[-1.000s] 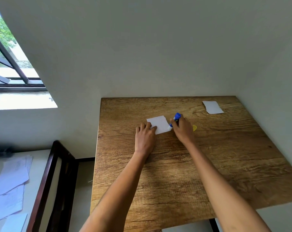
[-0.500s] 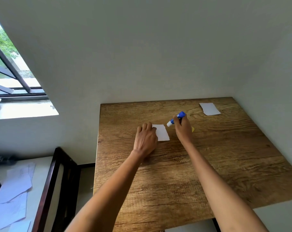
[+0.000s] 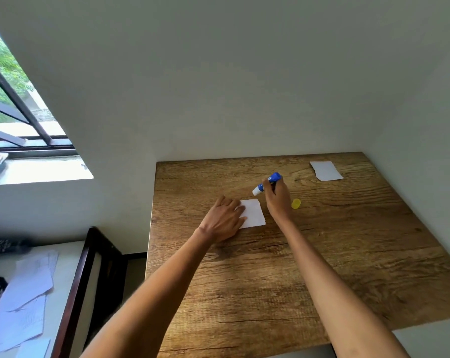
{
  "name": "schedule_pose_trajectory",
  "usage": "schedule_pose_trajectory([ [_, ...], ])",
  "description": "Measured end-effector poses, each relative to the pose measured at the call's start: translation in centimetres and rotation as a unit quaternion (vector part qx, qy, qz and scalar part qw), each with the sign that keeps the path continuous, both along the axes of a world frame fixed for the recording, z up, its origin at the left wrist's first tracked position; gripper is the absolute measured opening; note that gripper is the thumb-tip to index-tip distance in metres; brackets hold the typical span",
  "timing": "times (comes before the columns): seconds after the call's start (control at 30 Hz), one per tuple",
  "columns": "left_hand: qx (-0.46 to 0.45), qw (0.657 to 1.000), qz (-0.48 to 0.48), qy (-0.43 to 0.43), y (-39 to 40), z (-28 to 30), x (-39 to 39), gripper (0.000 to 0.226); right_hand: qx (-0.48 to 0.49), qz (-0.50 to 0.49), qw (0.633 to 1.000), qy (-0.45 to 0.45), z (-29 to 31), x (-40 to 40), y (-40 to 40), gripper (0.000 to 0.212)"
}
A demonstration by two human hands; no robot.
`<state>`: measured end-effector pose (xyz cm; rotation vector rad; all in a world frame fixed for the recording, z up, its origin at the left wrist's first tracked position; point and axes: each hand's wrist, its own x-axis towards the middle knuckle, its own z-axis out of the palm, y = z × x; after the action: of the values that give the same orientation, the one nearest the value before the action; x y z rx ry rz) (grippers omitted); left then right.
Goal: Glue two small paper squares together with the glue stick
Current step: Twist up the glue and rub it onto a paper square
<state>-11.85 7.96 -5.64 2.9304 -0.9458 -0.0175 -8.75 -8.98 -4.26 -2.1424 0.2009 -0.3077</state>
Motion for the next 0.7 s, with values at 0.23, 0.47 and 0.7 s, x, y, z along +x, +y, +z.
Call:
schedule_pose_trajectory([
  [0.23,0.016,0.991,0.127,-0.038,-1.7,-0.4,-0.1,0.052,0.004,0.009,1.000,-0.009,0.3,0.4,0.1,0.020],
  [0.47,-0.006,0.985,0.149,-0.084,-2.5,-0.2,-0.7,0.046,0.042,0.009,0.999,-0.012,-0.8,0.4,-0.6,0.021],
  [0.7,0.007,0.981,0.134,-0.143,-2.1,-0.6,0.5,0.024,0.042,0.005,0.999,-0.007,-1.6,0.6,-1.3,0.018],
])
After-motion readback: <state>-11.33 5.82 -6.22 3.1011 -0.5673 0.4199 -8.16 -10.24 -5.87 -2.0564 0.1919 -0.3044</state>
